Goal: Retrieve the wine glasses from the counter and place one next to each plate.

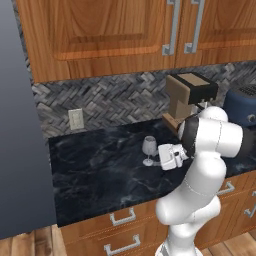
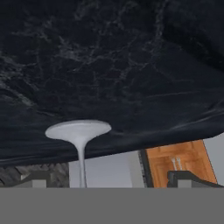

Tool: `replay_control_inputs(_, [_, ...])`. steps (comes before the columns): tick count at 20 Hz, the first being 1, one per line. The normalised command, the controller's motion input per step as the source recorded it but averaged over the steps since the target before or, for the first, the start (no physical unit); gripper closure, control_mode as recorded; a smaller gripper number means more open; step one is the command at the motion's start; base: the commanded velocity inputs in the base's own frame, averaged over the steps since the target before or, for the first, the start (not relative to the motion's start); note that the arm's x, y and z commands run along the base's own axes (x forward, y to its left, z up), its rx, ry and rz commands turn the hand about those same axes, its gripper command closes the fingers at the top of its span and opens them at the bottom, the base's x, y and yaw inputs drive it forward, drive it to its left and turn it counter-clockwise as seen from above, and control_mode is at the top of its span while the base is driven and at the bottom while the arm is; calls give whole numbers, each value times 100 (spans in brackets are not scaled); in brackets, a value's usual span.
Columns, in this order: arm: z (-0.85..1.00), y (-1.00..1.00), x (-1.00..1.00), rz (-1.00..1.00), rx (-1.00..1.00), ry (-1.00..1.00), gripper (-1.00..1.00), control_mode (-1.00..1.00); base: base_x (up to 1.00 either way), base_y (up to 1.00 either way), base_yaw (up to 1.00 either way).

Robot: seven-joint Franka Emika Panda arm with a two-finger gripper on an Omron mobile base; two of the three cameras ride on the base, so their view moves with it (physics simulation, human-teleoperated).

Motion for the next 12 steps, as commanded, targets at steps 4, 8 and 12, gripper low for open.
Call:
replay_control_inputs(4, [-22,8,3,0,0,0,-100,-100,0,0,0])
replay_control_inputs(8, [-8,2,21,0,0,0,-100,-100,0,0,0])
replay_control_inputs(12, [-2,0,36,-2,0,0,-100,-100,0,0,0])
